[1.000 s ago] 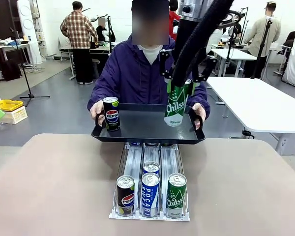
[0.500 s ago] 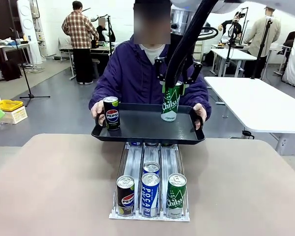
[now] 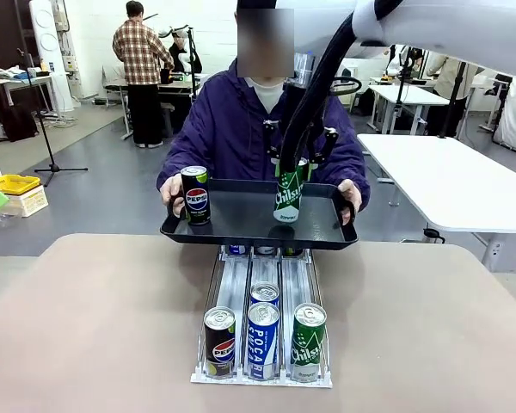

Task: Retrieve and hand over the desired beverage to the person.
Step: Place the picked can on the Handle tray extended by the person.

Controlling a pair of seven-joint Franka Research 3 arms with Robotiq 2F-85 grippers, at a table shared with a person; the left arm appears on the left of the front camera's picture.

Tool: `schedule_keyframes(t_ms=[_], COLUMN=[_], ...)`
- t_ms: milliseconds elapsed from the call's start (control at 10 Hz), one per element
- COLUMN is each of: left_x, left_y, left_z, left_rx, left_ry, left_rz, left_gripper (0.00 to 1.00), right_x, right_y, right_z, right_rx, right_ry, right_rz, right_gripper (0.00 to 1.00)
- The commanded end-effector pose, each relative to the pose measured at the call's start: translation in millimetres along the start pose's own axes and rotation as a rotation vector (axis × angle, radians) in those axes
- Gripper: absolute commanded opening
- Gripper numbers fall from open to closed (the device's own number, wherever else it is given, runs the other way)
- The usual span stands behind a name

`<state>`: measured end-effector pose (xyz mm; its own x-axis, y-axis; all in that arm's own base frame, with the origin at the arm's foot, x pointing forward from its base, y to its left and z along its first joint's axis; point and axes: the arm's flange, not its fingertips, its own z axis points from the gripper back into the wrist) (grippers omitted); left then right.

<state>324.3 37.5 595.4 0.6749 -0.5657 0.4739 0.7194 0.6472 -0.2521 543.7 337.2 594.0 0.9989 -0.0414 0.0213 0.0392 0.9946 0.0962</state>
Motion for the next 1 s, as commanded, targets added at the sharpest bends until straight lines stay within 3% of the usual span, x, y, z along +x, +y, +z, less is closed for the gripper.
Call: schedule_keyframes(t_ms=[0, 400, 500, 900], left_x=[-1.3, -1.3, -1.3, -1.3], left_y=[1.1, 1.1, 1.1, 1.1], left_z=[1.7, 1.7, 1.7, 1.7], left_rx=[-0.009, -0.009, -0.009, -0.009], left_ry=[-0.003, -0.003, -0.003, -0.003], left_rz=[-0.013, -0.013, -0.013, -0.013], left_gripper=[1.0, 1.0, 1.0, 1.0], right_x=[12.9, 17.1, 16.7, 16.0], right_y=[12.2, 18.4, 18.7, 18.8], right_z=[3.2, -6.5, -6.1, -5.8], right_rx=[-0.037, -0.07, -0.066, -0.074], right_ry=[-0.012, -0.002, -0.002, 0.014], right_rz=[-0.027, -0.01, -0.001, 0.011], right_gripper=[0.58, 0.58, 1.0, 1.0])
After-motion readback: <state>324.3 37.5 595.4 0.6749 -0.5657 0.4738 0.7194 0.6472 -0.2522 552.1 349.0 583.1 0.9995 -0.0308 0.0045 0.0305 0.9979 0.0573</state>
